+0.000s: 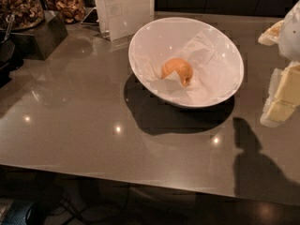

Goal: Pick orange from white bowl

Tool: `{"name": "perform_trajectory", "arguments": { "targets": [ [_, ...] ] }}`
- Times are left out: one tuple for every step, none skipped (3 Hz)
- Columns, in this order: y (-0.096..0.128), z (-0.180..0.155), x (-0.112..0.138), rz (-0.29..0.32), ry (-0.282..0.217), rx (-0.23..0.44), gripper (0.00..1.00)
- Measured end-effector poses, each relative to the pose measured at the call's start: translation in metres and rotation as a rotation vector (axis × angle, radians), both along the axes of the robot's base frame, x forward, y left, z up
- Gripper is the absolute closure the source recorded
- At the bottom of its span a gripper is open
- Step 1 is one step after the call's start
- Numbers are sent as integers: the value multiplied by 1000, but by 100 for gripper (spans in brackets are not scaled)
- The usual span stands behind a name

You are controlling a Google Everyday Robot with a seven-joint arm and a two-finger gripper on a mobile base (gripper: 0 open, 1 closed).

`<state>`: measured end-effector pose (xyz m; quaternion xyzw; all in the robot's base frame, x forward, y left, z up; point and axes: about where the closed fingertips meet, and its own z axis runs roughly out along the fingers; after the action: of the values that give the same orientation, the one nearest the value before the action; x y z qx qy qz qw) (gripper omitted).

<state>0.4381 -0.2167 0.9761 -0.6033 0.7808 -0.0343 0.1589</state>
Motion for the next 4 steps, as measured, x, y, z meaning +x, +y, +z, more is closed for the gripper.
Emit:
{"name": "perform_trajectory", "arguments": {
  "targets": [
    [0,0,0,0,0,0,0],
    [12,4,10,27,-5,17,0],
    [42,8,29,110,-13,53,0],
    [80,-3,60,202,17,111,0]
  ]
}}
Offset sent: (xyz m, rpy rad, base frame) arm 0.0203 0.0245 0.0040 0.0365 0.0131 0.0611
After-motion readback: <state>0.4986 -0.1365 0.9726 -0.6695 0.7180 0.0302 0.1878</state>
